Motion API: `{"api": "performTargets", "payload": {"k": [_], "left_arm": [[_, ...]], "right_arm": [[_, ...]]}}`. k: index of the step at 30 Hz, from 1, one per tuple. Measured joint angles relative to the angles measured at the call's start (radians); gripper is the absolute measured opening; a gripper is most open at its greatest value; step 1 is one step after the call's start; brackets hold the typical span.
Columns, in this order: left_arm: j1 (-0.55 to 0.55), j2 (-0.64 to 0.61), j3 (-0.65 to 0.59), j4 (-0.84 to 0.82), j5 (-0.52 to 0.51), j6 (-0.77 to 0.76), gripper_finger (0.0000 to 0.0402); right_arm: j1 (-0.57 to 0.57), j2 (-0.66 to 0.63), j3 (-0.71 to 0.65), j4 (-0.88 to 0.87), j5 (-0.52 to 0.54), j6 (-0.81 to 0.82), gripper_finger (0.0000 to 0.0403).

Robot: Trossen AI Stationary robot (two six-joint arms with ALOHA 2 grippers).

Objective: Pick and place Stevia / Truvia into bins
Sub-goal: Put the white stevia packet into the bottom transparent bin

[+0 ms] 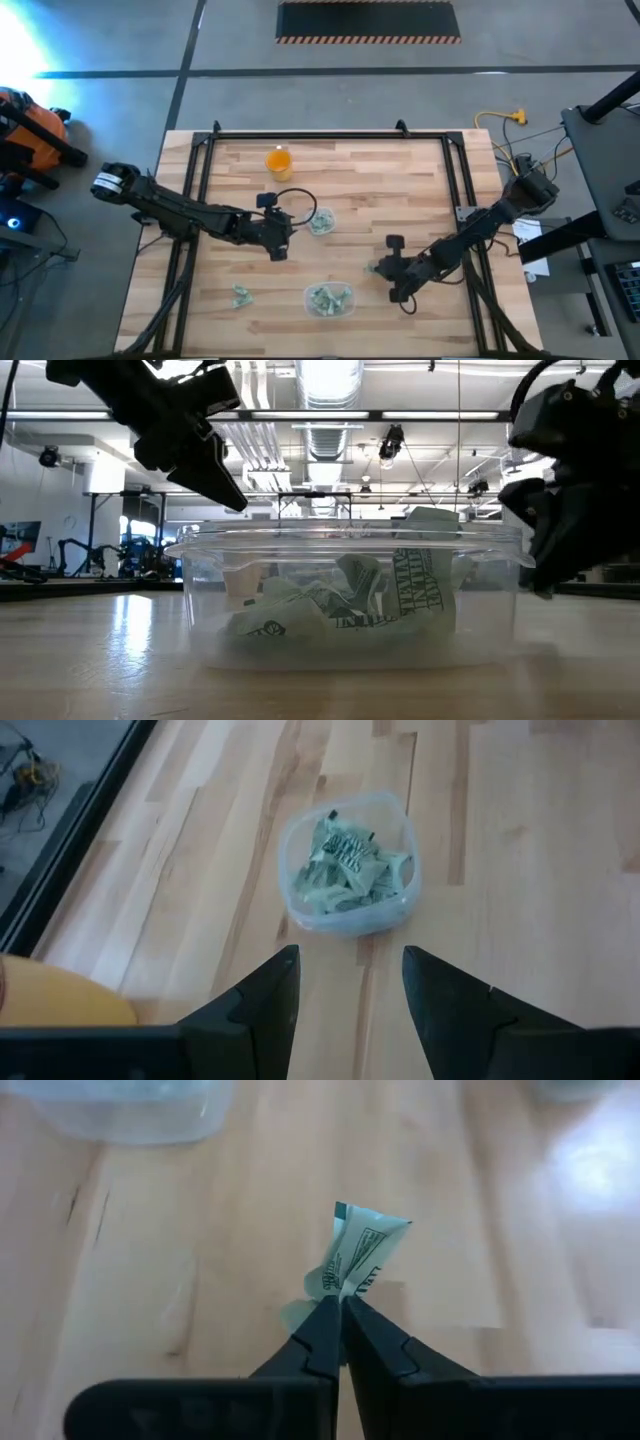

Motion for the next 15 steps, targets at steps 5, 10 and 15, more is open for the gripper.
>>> {"api": "performTargets", "payload": {"k": [5, 10, 15], "left_arm": [[0.0, -0.007, 0.001, -0.037, 0.0, -0.044, 0.0162], [-0.002, -0.015, 0.001, -0.036, 0.0, -0.066, 0.0162], [-0.003, -0.019, 0.001, -0.035, 0.0, -0.07, 0.0162]], "right_arm": [[0.0, -0.085, 0.0, -0.04, 0.068, -0.041, 0.0008], [0.0, -0.156, 0.002, 0.012, 0.094, -0.124, 0.0008], [0.002, -0.155, 0.003, 0.152, 0.094, -0.213, 0.0008]]}}
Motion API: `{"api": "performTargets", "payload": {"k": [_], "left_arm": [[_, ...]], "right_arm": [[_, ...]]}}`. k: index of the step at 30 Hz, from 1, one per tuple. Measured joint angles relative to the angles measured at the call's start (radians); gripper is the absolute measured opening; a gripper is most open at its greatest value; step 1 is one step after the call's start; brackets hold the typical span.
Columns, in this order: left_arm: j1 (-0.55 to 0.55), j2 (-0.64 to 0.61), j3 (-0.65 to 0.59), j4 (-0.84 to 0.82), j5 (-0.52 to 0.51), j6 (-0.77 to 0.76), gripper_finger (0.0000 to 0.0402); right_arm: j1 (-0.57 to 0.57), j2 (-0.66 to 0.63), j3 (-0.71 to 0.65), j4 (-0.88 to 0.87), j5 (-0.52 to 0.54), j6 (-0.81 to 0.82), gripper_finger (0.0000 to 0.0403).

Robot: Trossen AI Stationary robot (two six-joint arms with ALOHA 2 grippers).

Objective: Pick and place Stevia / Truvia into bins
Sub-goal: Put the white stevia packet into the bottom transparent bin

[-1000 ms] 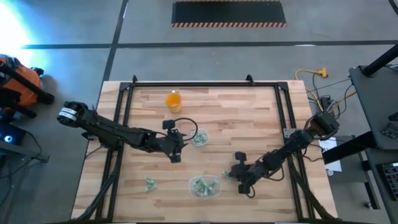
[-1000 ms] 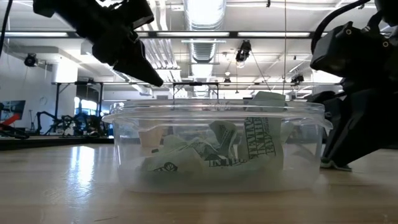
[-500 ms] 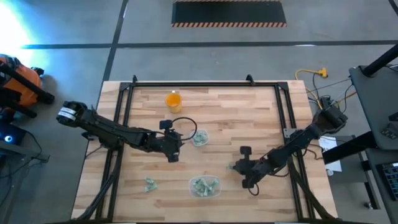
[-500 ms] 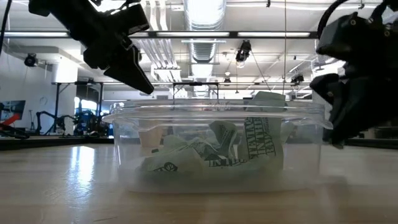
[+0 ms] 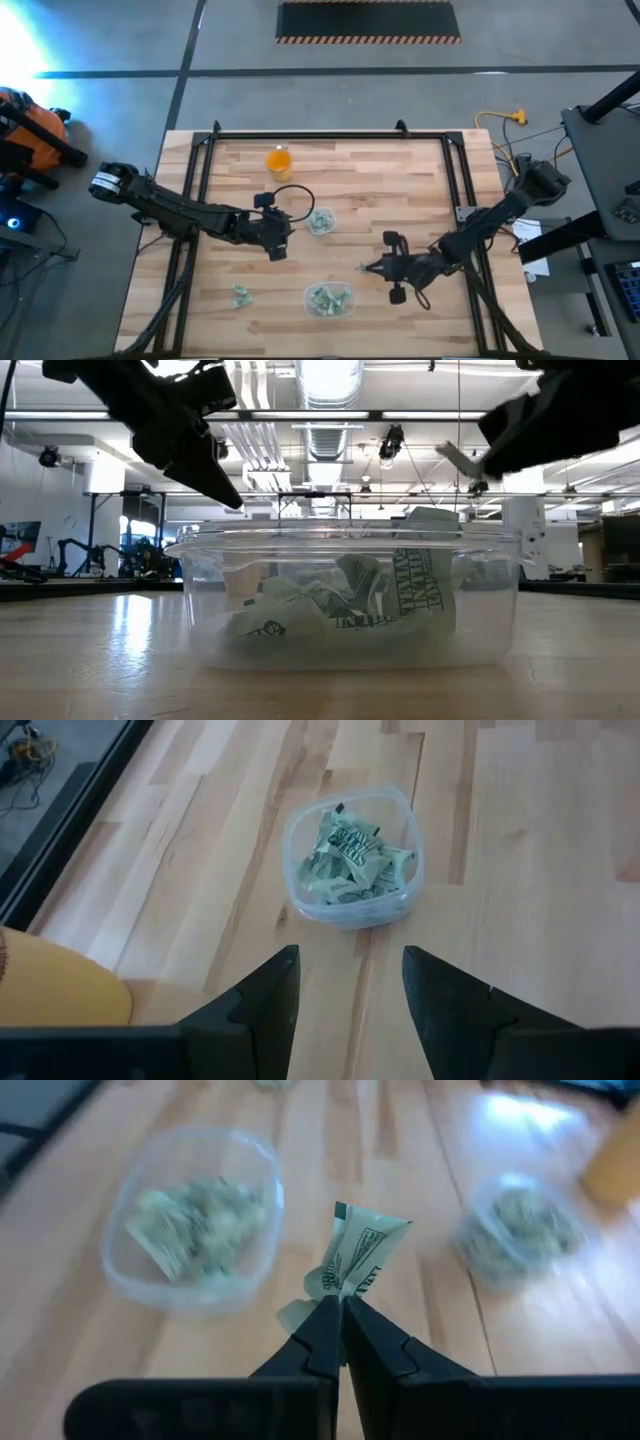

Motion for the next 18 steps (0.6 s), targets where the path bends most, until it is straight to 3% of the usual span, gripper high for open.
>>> {"api": "performTargets", "payload": {"k": [7, 18], "left_arm": [[0.0, -0.001, 0.0, 0.0, 0.0, 0.0, 0.0162], [0.0, -0.001, 0.0, 0.0, 0.0, 0.0, 0.0162]], "right_arm": [[0.0, 0.054, 0.022, 0.13, -0.057, -0.08, 0.0008], [-0.005, 0.279, 0.215, 0.131, -0.118, -0.204, 0.0008]]}}
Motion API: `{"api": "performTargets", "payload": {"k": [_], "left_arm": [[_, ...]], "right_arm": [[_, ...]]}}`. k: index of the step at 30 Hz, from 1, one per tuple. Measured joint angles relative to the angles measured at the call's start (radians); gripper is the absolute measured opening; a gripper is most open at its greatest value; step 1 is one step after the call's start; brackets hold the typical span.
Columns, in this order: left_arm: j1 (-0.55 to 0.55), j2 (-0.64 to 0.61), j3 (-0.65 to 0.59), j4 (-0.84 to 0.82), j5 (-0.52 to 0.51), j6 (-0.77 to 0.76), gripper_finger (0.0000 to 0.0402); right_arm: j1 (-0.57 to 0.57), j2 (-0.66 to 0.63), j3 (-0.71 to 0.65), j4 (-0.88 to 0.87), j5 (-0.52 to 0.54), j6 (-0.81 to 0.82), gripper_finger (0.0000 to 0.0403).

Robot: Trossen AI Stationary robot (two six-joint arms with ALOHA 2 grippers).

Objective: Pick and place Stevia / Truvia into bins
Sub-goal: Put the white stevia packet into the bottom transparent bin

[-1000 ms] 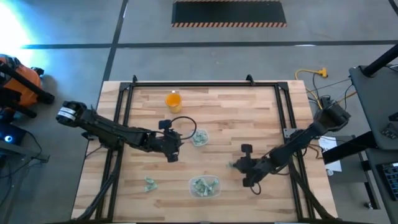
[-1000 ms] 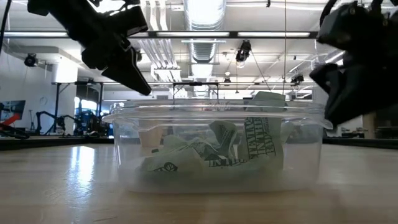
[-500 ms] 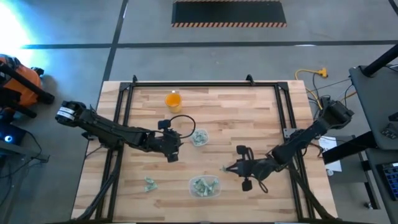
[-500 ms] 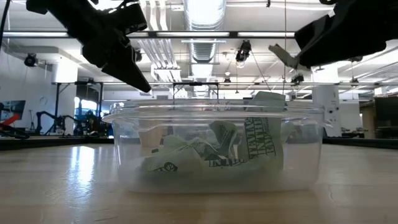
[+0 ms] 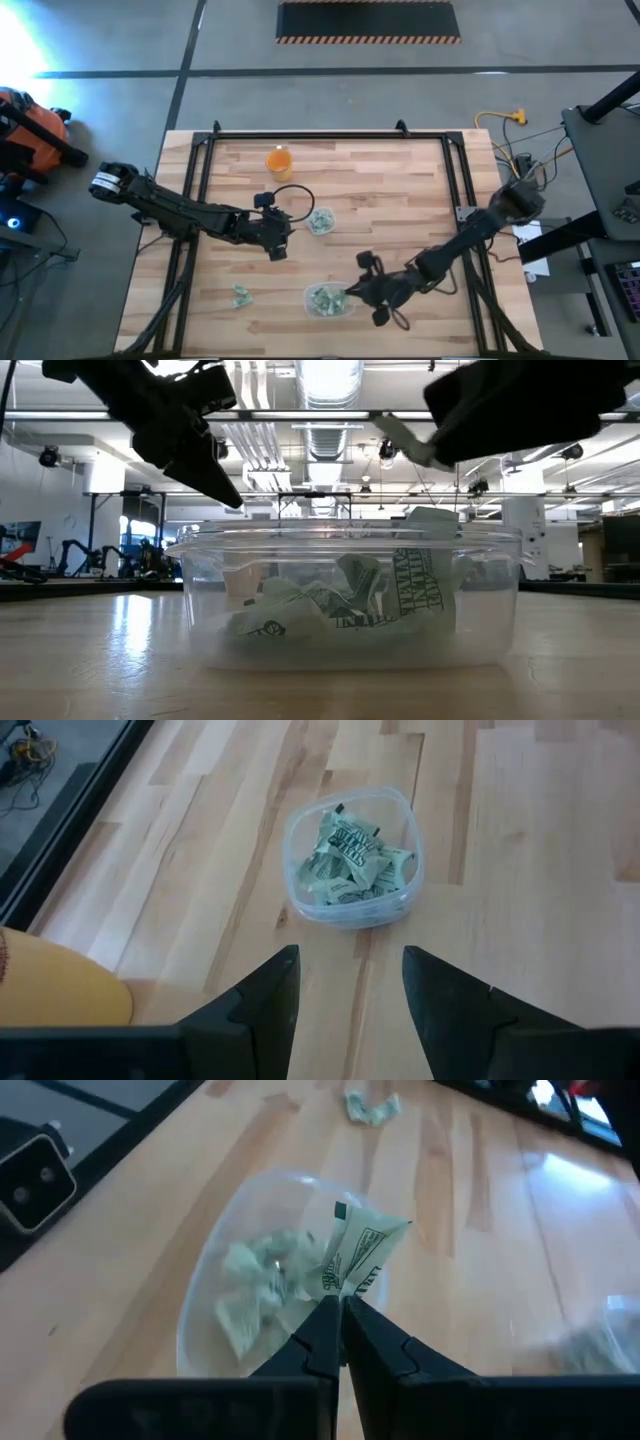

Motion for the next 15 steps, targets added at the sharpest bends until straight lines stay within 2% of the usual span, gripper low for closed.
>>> {"api": "performTargets", "payload": {"k": [3, 6, 11, 15], "left_arm": [[0.0, 0.0, 0.0, -0.001, 0.0, 0.0, 0.0162], [0.0, 0.0, 0.0, 0.0, 0.0, 0.0, 0.0162], [-0.003, 0.0, 0.0, -0.003, 0.0, 0.0, 0.0162], [-0.005, 0.0, 0.0, -0.018, 0.002, 0.0, 0.0162]], "right_arm": [[-0.004, 0.061, 0.068, -0.009, -0.007, -0.049, 0.0008], [-0.021, 0.113, 0.13, -0.068, -0.059, -0.062, 0.0008], [-0.052, 0.187, 0.204, -0.216, -0.075, 0.005, 0.0008], [-0.061, 0.207, 0.227, -0.231, -0.075, 0.026, 0.0009]]}}
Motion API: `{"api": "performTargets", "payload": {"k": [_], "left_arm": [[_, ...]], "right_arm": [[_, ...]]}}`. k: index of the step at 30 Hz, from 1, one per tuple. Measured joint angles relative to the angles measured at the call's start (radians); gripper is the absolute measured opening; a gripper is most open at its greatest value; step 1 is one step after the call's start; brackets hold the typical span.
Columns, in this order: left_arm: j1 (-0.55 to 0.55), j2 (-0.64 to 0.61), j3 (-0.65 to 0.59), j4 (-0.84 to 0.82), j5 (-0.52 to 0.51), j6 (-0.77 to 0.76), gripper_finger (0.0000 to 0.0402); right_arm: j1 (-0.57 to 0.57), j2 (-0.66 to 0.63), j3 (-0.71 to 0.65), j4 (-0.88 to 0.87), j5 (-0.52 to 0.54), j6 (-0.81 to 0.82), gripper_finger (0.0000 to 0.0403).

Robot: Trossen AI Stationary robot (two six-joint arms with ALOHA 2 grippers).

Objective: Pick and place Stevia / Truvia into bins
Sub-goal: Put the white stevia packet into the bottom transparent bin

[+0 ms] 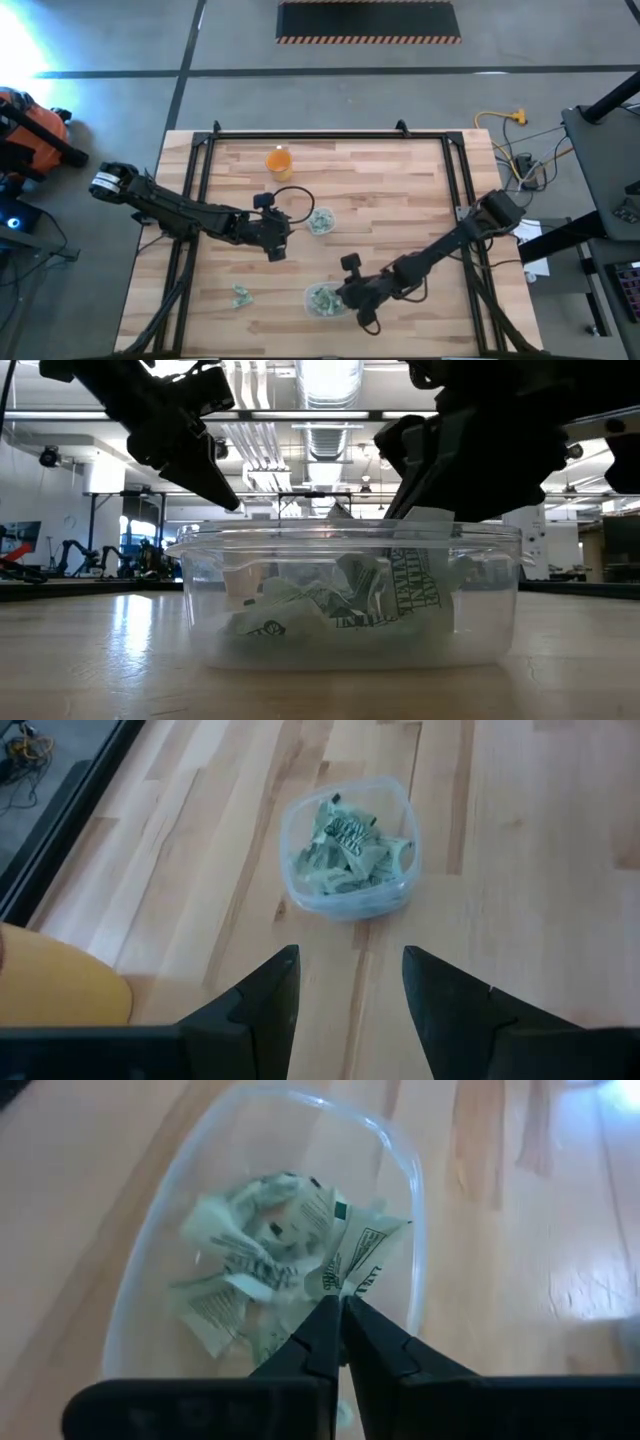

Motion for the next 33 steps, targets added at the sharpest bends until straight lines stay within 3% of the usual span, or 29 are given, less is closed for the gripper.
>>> {"api": "performTargets", "payload": {"k": [5, 12, 17, 23, 33], "left_arm": [[0.0, 0.0, 0.0, -0.011, 0.001, 0.0, 0.0162], [-0.002, 0.0, 0.0, -0.03, 0.008, -0.001, 0.0162], [-0.019, -0.003, 0.0, -0.051, 0.144, -0.004, 0.0162], [-0.068, -0.025, 0.009, -0.185, 0.311, -0.146, 0.0162], [-0.305, -0.059, 0.036, -0.403, 0.34, -0.504, 0.0162]], "right_arm": [[0.002, -0.006, 0.002, 0.0, -0.015, -0.006, 0.0036], [-0.004, -0.008, 0.002, 0.002, -0.042, -0.005, 0.0112], [-0.014, -0.034, 0.002, -0.055, -0.021, -0.001, 0.0147], [-0.013, -0.121, 0.001, -0.221, 0.039, 0.036, 0.0146], [0.023, -0.276, -0.055, -0.404, 0.073, 0.182, 0.0109]]}}
